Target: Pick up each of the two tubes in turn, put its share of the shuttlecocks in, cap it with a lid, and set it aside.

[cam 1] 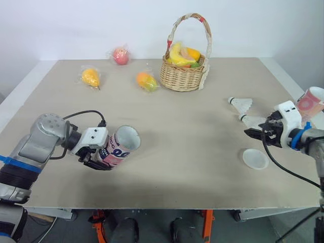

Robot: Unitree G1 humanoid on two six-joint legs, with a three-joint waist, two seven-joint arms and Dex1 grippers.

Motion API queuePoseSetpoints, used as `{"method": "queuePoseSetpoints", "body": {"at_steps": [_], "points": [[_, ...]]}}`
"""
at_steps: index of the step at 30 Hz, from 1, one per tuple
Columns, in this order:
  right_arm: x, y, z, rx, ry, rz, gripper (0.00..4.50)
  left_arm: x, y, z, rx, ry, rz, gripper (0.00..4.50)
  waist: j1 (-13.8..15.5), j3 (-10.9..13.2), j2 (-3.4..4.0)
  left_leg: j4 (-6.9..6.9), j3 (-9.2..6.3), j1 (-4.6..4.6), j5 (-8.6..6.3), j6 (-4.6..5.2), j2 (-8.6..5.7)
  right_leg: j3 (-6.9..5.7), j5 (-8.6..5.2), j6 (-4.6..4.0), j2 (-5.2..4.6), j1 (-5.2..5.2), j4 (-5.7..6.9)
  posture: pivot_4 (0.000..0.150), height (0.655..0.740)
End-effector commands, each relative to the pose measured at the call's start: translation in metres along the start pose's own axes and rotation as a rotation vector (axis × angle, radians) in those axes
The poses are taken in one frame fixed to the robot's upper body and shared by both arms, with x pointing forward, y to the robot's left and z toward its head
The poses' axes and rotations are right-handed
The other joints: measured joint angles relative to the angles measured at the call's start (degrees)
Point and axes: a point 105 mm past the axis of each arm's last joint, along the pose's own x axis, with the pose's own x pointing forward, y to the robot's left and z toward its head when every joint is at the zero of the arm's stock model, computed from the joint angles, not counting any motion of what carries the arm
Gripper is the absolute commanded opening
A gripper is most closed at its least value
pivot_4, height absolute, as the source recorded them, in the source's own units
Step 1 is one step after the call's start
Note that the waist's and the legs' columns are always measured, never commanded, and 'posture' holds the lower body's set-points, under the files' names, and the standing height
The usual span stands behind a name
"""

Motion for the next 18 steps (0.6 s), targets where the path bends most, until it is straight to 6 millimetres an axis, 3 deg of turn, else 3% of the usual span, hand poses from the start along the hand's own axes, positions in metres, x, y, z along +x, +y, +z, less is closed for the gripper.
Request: {"method": "queuePoseSetpoints", "body": {"at_steps": [1, 6, 9, 15, 18], "points": [[0.002, -0.013, 0.012, -0.001, -0.022, -0.049, 3.25, 0.011, -0.009, -0.006, -0.01, 0.013, -0.066, 3.21, 0.0, 0.0, 0.0, 0.0, 0.0, 0.0, -0.02, 0.02, 0.0, 0.0, 0.02, -0.05, 0.0, 0.0, 0.0, 0.15, 0.74], [0.016, -0.021, 0.014, 0.042, -0.013, -0.096, 3.25, 0.01, -0.011, -0.006, -0.013, 0.015, -0.064, 3.21, -0.2, 0.0, 0.0, -0.02, -0.01, 0.0, -0.03, 0.05, 0.02, -0.01, 0.0, -0.1, 0.02, 0.0, 0.0, 0.15, 0.74], [0.02, -0.02, 0.016, 0.057, -0.025, -0.082, 2.49, 0.009, -0.011, -0.006, -0.016, 0.011, -0.061, 3.21, -0.3, 0.0, 0.01, -0.02, -0.01, 0.0, -0.03, 0.05, 0.01, 0.0, 0.0, -0.11, 0.02, -0.01, 0.01, 0.15, 0.74], [0.022, -0.014, 0.015, 0.046, -0.03, -0.045, 0.03, 0.007, -0.012, -0.004, -0.017, 0.008, -0.06, 3.21, -0.3, 0.0, 0.01, -0.02, -0.02, -0.01, -0.07, 0.12, 0.01, 0.0, -0.01, -0.1, 0.02, -0.01, 0.01, 0.15, 0.74], [0.017, -0.003, 0.02, 0.003, -0.058, 0.028, 0.03, 0.007, -0.012, -0.004, -0.016, 0.006, -0.059, 3.21, -0.4, 0.0, 0.01, -0.02, -0.02, -0.01, -0.07, 0.12, 0.01, 0.0, -0.01, -0.1, 0.02, -0.01, 0.0, 0.15, 0.74]]}}
